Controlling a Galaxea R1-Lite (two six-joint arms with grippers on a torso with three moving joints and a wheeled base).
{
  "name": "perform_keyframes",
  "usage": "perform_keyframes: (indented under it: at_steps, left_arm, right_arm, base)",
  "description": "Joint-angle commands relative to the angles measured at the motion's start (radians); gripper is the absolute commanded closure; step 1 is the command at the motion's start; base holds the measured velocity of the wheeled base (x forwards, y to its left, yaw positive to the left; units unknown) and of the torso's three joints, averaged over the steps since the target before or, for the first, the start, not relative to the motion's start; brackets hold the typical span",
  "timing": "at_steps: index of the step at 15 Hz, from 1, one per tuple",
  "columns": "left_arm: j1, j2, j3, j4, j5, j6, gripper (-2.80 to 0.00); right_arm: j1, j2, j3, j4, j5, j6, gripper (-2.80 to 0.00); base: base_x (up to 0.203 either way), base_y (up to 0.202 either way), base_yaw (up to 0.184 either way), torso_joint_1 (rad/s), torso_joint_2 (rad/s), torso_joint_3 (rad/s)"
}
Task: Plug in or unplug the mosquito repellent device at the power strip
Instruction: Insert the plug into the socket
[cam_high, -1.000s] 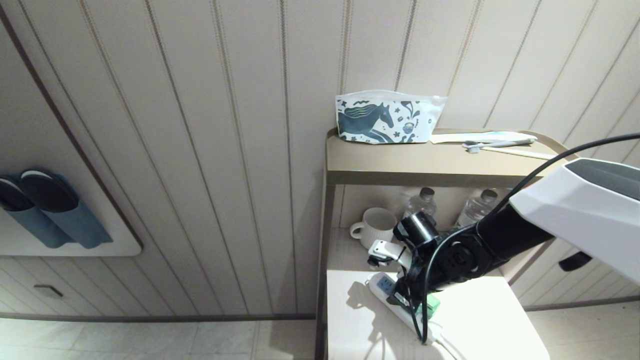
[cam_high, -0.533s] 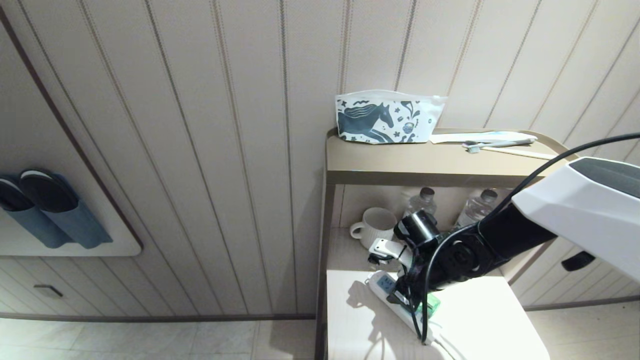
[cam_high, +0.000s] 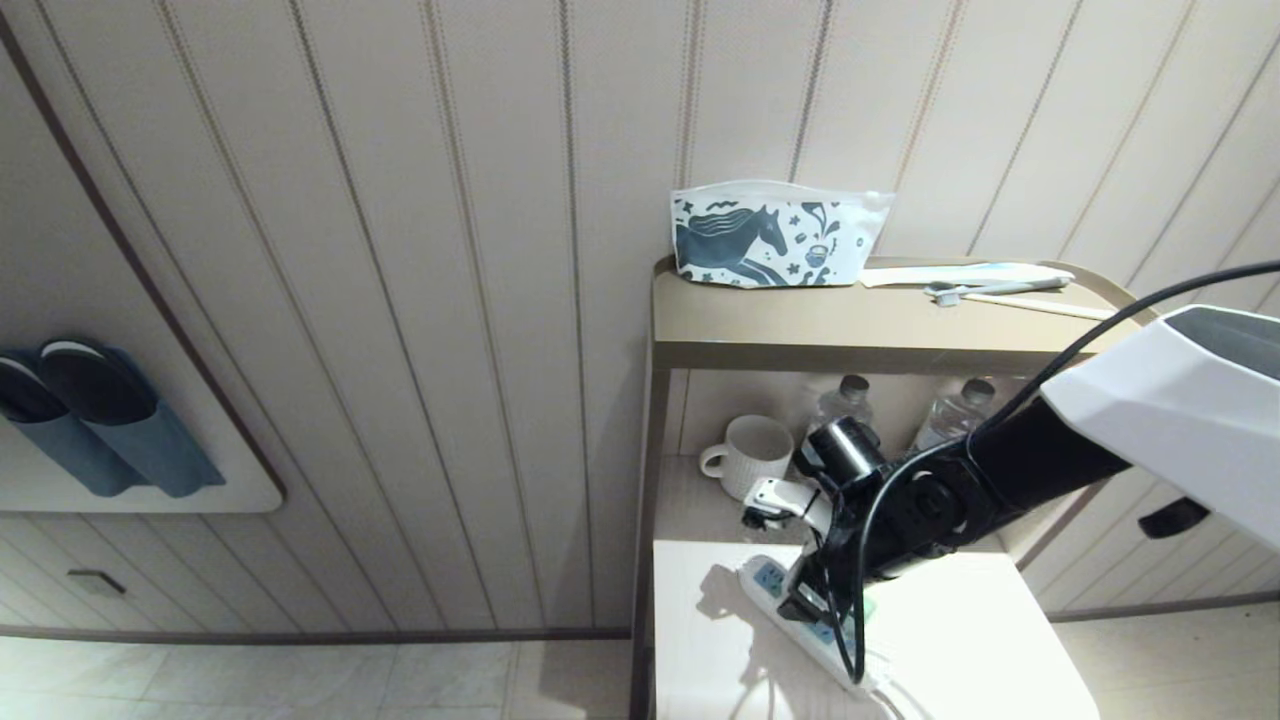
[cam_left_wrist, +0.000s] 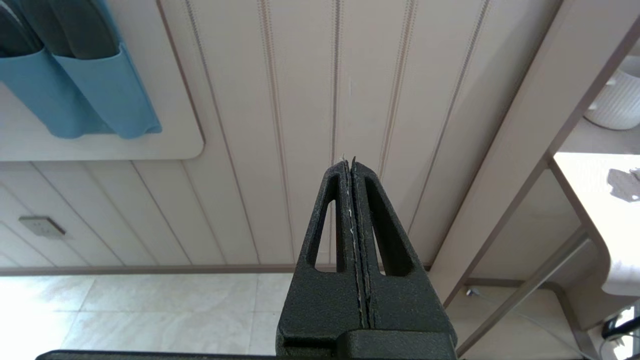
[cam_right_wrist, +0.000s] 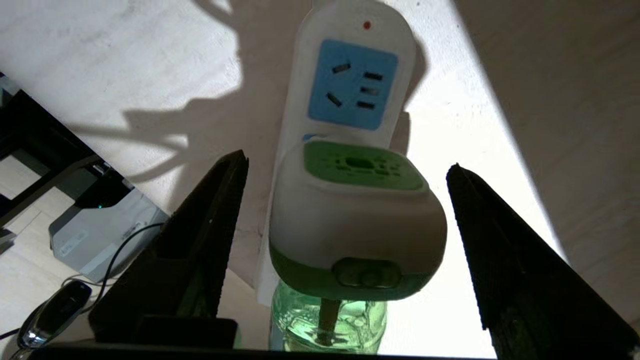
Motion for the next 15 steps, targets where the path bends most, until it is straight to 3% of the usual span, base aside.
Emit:
perform_keyframes:
  at_steps: [1, 15]
  left_arm:
    - [-0.001, 0.001, -0.001, 0.0, 0.001, 0.0, 0.0]
    - [0.0, 0.001, 0.002, 0.0, 0.0, 0.0, 0.0]
  right_arm:
    - [-0.001, -0.012, -0.011, 0.002, 0.0, -0.003, -2.8]
    - [-0.013, -0.289, 0.044, 0.096, 0.0, -0.001, -2.8]
  base:
    - [0.0, 0.0, 0.0, 0.0, 0.0, 0.0]
    - [0.0, 0.0, 0.0, 0.0, 0.0, 0.0]
